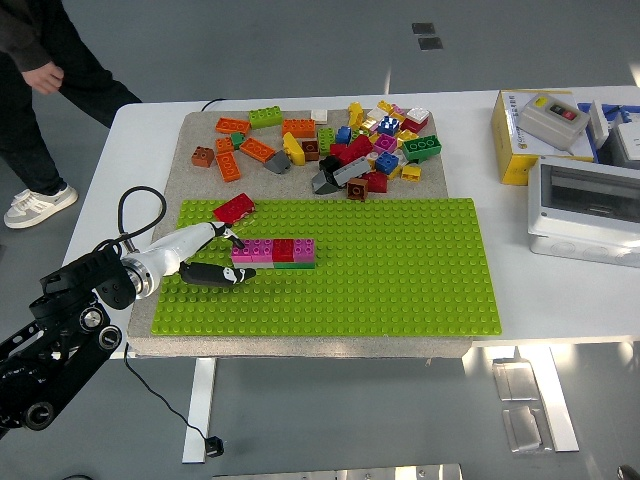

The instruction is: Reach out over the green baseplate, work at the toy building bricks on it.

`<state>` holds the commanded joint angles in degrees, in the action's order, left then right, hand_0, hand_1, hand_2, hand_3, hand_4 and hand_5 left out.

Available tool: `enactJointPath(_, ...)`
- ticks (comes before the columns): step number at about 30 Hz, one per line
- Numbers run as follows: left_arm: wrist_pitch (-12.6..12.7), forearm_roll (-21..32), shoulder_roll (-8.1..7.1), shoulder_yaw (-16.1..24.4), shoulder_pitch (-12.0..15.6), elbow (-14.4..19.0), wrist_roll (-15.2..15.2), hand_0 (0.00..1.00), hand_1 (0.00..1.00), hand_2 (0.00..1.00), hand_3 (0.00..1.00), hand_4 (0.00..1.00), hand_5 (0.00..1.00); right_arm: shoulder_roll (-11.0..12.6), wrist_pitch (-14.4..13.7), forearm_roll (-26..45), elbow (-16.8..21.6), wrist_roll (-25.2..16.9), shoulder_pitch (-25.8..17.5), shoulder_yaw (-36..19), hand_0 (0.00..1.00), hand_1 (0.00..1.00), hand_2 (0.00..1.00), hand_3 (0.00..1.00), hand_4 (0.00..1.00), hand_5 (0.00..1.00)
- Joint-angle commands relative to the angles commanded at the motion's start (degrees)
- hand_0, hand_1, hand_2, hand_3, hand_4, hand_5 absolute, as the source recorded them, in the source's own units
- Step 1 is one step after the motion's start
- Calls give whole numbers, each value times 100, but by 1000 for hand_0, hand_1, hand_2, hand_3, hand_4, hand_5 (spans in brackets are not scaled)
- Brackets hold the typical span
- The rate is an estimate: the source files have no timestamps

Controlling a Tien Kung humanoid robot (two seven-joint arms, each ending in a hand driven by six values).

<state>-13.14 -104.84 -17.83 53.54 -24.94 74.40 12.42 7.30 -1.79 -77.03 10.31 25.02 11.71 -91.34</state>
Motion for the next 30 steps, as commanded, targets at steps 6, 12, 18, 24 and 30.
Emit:
enactJointPath(6, 0, -18, -19, 49, 14, 95, -32, 957, 974, 998, 731, 836, 567, 2, 4, -6, 0, 8, -5, -2, 648, 551, 583, 736, 580, 998)
enactJointPath(12, 3, -116, -142, 212, 38, 404, -70, 956, 974, 998, 719, 836, 567, 13, 9, -30, 0, 15, -14, -16, 648, 551, 584, 736, 580, 998)
enactJointPath(18, -23, -136, -244, 438, 55, 677, -64, 955, 973, 998, 717, 835, 568, 17, 13, -53, 0, 28, -16, -25, 648, 548, 584, 736, 578, 998)
enactJointPath(24, 268, -192, -191, 654, -6, 487, -257, 954, 973, 998, 718, 833, 570, 10, -2, 13, 0, 37, -9, 53, 648, 551, 585, 736, 578, 998)
enactJointPath(30, 705, -324, -102, 780, -41, 206, -484, 951, 967, 998, 726, 814, 553, 0, -69, 314, 0, 26, 3, 389, 649, 556, 601, 741, 575, 998)
